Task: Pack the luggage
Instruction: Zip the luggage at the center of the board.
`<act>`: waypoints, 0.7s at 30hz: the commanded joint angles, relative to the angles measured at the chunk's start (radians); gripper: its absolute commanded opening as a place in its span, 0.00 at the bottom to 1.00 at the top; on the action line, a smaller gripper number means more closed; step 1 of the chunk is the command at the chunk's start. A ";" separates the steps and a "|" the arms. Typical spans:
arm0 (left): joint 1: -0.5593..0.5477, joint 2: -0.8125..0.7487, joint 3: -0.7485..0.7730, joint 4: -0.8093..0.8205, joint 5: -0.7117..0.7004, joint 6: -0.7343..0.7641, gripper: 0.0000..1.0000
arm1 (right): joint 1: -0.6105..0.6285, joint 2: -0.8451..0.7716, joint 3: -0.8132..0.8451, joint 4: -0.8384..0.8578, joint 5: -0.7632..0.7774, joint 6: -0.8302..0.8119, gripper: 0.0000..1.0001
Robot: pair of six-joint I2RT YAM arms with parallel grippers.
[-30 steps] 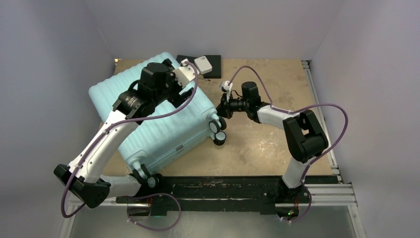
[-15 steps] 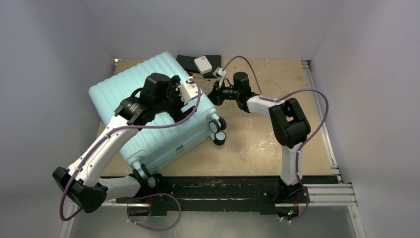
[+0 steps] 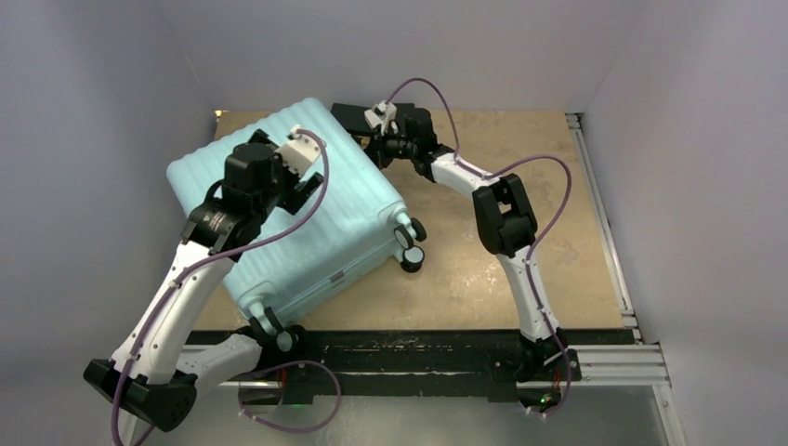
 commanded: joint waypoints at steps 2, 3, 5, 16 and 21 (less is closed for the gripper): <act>0.086 -0.098 -0.052 0.152 -0.314 -0.015 0.97 | 0.028 0.140 0.290 -0.088 0.173 -0.021 0.00; 0.109 -0.104 -0.056 0.173 -0.362 -0.013 0.97 | 0.037 0.178 0.359 -0.097 0.180 -0.019 0.00; 0.153 -0.114 -0.066 0.200 -0.451 -0.019 0.97 | 0.066 0.214 0.427 -0.067 0.211 -0.043 0.00; 0.409 -0.041 -0.021 0.060 -0.665 -0.108 0.99 | 0.106 0.129 0.443 -0.175 0.109 -0.159 0.60; 0.538 -0.053 -0.026 -0.017 -0.609 -0.146 0.98 | 0.095 -0.063 0.210 -0.171 0.091 -0.228 0.67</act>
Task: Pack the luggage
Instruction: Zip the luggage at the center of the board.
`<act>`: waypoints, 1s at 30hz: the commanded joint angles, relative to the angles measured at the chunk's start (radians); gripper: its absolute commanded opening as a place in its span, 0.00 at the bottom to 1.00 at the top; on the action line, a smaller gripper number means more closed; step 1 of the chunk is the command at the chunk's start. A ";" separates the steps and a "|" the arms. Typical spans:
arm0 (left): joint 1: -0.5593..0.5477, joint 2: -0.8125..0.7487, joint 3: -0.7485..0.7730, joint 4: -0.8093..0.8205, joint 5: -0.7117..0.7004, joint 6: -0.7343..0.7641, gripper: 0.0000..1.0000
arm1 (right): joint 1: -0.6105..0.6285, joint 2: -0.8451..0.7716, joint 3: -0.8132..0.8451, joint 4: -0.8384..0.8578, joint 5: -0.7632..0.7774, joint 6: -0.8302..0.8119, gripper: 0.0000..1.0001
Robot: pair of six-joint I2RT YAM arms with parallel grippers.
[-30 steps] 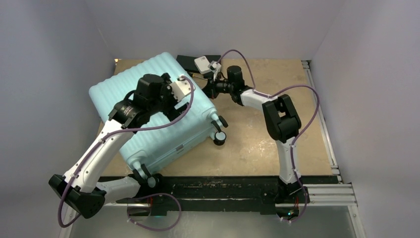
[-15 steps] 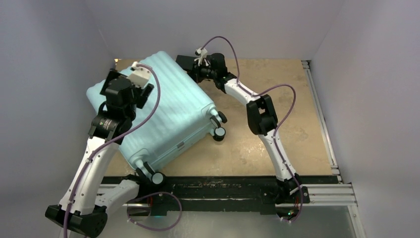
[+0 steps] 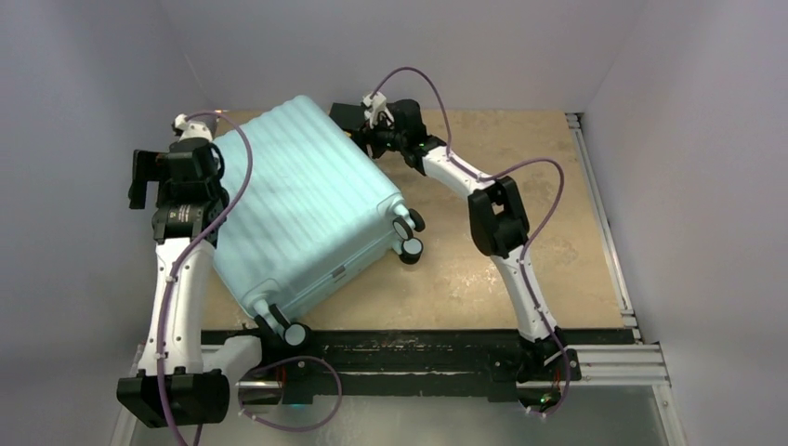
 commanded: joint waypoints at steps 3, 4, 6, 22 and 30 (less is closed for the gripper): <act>0.154 -0.029 0.027 -0.092 0.032 -0.071 0.95 | 0.024 -0.238 -0.128 -0.040 -0.119 -0.098 0.67; 0.188 -0.029 0.026 -0.102 0.083 -0.077 0.93 | 0.022 -0.243 -0.128 -0.063 -0.123 -0.103 0.67; 0.264 -0.018 0.022 -0.126 0.155 -0.085 0.90 | 0.017 -0.247 -0.130 -0.093 -0.136 -0.109 0.67; 0.607 0.123 -0.127 -0.028 0.690 -0.152 0.29 | 0.016 -0.197 -0.217 -0.126 -0.235 -0.125 0.67; 0.574 0.134 -0.236 0.057 0.672 -0.161 0.31 | 0.015 -0.140 -0.183 -0.116 -0.301 -0.087 0.67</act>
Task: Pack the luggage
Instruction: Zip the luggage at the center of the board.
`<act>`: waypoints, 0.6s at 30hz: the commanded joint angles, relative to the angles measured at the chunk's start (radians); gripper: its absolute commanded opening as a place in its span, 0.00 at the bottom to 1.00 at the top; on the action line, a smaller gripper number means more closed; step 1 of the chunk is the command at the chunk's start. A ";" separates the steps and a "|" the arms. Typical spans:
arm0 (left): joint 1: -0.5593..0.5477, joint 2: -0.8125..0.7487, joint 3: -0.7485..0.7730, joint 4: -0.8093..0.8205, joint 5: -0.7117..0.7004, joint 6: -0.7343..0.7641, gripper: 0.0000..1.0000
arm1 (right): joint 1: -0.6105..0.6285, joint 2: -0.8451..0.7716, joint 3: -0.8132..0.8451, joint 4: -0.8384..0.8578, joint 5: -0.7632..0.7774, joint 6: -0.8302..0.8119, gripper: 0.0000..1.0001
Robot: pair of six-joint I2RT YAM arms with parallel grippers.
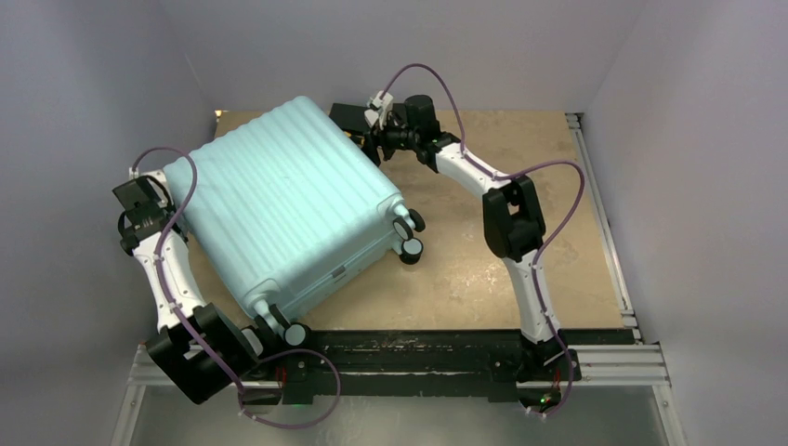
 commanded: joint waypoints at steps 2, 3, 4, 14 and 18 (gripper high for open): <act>-0.033 0.014 -0.072 0.091 0.012 -0.029 0.30 | 0.048 0.073 0.033 -0.055 -0.134 0.047 0.67; -0.038 0.018 -0.089 0.102 0.005 -0.033 0.30 | 0.049 0.082 0.044 -0.058 -0.134 0.055 0.67; -0.046 0.021 -0.098 0.112 -0.004 -0.035 0.30 | 0.049 0.092 0.055 -0.060 -0.131 0.062 0.67; -0.185 0.086 -0.160 0.178 -0.043 -0.072 0.31 | 0.072 0.198 0.143 -0.123 -0.119 0.055 0.66; -0.278 0.101 -0.140 0.187 -0.061 -0.089 0.31 | 0.097 0.187 0.135 -0.145 -0.223 0.024 0.66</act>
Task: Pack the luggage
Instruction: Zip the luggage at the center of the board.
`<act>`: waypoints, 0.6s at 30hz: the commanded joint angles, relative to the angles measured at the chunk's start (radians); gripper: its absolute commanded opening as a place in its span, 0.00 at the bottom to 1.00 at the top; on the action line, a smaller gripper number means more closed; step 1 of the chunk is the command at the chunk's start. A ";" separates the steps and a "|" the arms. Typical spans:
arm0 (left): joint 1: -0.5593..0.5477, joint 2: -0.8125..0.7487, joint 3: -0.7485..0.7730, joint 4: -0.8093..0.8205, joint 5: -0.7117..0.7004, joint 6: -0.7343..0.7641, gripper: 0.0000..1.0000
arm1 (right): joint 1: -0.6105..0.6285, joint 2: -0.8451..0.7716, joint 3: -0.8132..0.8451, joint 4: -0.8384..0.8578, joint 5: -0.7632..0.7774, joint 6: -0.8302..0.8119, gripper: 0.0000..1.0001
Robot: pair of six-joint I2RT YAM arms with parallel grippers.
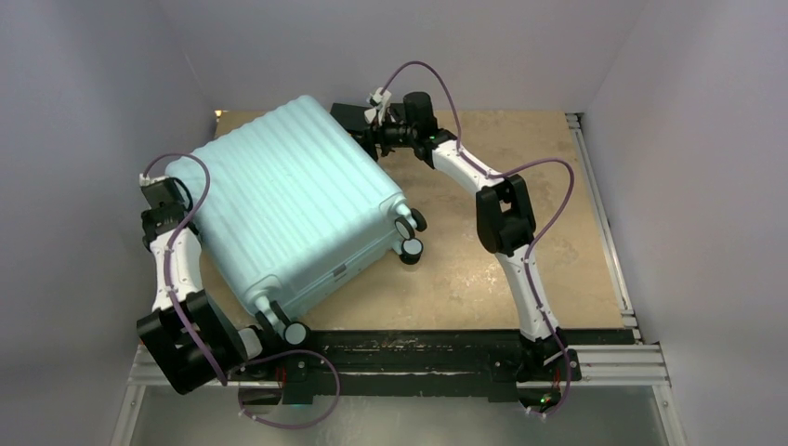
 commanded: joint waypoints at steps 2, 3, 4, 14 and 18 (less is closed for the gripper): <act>-0.199 0.044 0.018 0.017 0.133 0.028 0.31 | 0.124 0.036 -0.039 -0.151 -0.179 -0.054 0.66; -0.214 0.049 0.036 0.010 0.146 0.030 0.31 | 0.130 0.017 -0.053 -0.148 -0.197 -0.062 0.66; -0.227 0.054 0.053 0.004 0.164 0.030 0.31 | 0.138 -0.001 -0.068 -0.137 -0.218 -0.068 0.66; -0.445 0.126 0.181 -0.033 0.288 0.084 0.32 | 0.167 -0.109 -0.196 -0.092 -0.373 -0.050 0.63; -0.510 0.153 0.208 -0.041 0.308 0.104 0.32 | 0.180 -0.186 -0.295 -0.087 -0.400 -0.090 0.62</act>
